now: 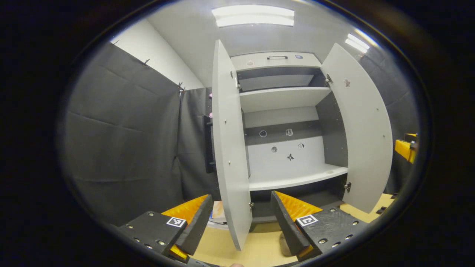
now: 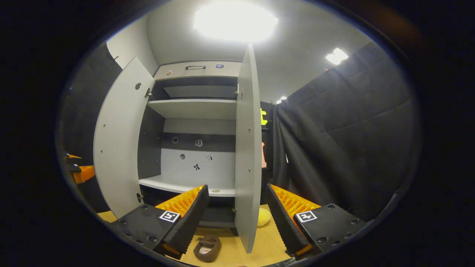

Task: Grab one shoe with the right hand and put it into the shoe cabinet, grab the other shoe with the left hand and put it into the shoe cabinet; then close the right door with the right hand and the left door with the left hand.

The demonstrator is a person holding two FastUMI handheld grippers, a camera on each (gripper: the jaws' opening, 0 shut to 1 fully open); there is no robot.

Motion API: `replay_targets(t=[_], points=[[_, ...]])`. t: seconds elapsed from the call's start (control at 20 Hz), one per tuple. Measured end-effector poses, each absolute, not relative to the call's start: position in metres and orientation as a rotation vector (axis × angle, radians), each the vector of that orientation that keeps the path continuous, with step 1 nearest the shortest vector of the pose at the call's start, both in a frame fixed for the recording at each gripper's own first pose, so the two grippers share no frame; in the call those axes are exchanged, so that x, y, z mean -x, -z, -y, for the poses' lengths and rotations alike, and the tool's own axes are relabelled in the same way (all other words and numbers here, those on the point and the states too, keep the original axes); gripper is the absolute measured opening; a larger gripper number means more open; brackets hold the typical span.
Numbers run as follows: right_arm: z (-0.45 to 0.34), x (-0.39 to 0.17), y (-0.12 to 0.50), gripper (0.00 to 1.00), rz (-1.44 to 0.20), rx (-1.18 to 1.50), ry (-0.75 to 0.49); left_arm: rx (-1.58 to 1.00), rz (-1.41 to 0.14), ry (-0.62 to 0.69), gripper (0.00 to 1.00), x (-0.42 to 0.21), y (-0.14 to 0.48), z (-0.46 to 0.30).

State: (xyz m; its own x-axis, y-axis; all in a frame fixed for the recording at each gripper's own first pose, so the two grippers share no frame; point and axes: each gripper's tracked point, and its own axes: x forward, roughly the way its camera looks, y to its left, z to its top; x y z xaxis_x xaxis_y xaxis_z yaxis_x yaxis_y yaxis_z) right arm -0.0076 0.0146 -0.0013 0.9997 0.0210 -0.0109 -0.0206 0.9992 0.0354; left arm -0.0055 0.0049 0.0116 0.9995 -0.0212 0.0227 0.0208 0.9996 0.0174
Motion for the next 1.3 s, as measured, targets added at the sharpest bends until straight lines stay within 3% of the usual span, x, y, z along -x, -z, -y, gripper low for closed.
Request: replay_targets(t=[0.25,0.3,0.7,0.75,0.85,0.9,0.95,1.1,1.15,1.2,1.25,1.3], points=[[-0.041,0.004,0.026,0.97,-0.086,-0.058,-0.067,-0.008,0.050,0.021,0.99,0.011,-0.019,-0.010],[-0.048,0.002,0.032,0.98,-0.101,-0.053,-0.084,-0.011,0.046,0.020,0.84,0.010,-0.017,-0.011],[-0.102,-0.020,0.091,0.98,-0.208,0.013,-0.209,-0.035,-0.004,-0.004,0.99,0.013,0.001,-0.018],[-0.106,-0.025,0.103,0.98,-0.232,0.014,-0.216,-0.036,-0.006,-0.006,0.99,0.011,0.003,-0.018],[-0.114,-0.036,0.130,0.98,-0.289,0.022,-0.221,-0.040,-0.001,-0.011,0.84,0.006,0.006,-0.020],[-0.119,-0.040,0.145,0.97,-0.320,0.027,-0.228,-0.044,-0.005,-0.016,0.99,0.004,0.008,-0.021],[-0.123,-0.043,0.159,0.98,-0.353,0.032,-0.238,-0.047,-0.012,-0.024,0.92,0.003,0.012,-0.023],[-0.137,-0.052,0.200,0.98,-0.457,0.038,-0.273,-0.038,-0.035,-0.052,0.92,-0.002,0.020,-0.030],[-0.142,-0.055,0.212,0.98,-0.487,0.037,-0.285,-0.033,-0.040,-0.055,0.99,-0.004,0.021,-0.031],[-0.146,-0.057,0.222,0.98,-0.515,0.039,-0.296,-0.032,-0.044,-0.058,0.99,-0.007,0.024,-0.032],[-0.148,-0.057,0.233,0.98,-0.544,0.043,-0.306,-0.036,-0.043,-0.063,0.92,-0.012,0.024,-0.033],[-0.150,-0.057,0.243,0.98,-0.573,0.044,-0.320,-0.042,-0.037,-0.068,0.99,-0.017,0.023,-0.034]])
